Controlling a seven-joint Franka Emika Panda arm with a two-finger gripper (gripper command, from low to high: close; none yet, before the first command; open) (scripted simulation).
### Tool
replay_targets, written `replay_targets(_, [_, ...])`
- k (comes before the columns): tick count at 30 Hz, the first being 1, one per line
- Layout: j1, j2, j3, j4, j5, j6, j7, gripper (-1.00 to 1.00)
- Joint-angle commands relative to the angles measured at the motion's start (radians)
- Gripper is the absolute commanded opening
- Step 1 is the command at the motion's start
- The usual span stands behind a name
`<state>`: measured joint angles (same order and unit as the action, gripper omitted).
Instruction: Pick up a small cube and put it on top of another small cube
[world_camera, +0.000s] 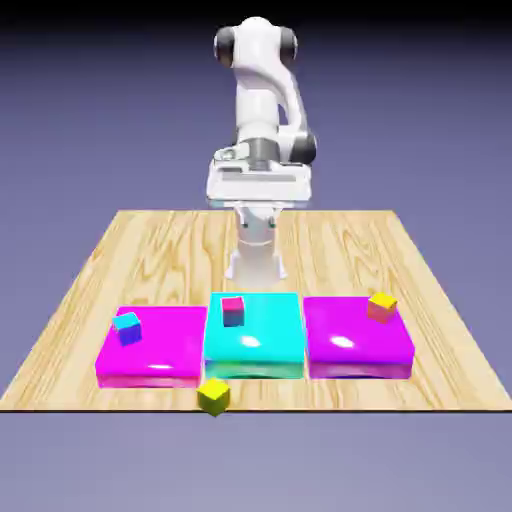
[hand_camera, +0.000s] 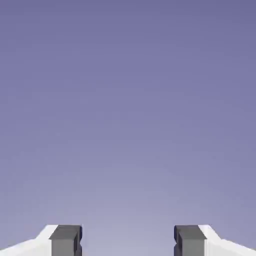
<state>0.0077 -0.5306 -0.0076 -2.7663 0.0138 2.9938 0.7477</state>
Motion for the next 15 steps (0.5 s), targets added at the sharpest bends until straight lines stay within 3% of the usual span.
replay_targets(1, [-0.004,0.033,-0.006,0.036,0.011,-0.036,0.006,0.00])
replay_targets(15, [-0.053,0.490,-0.094,0.544,0.171,-0.537,0.083,0.00])
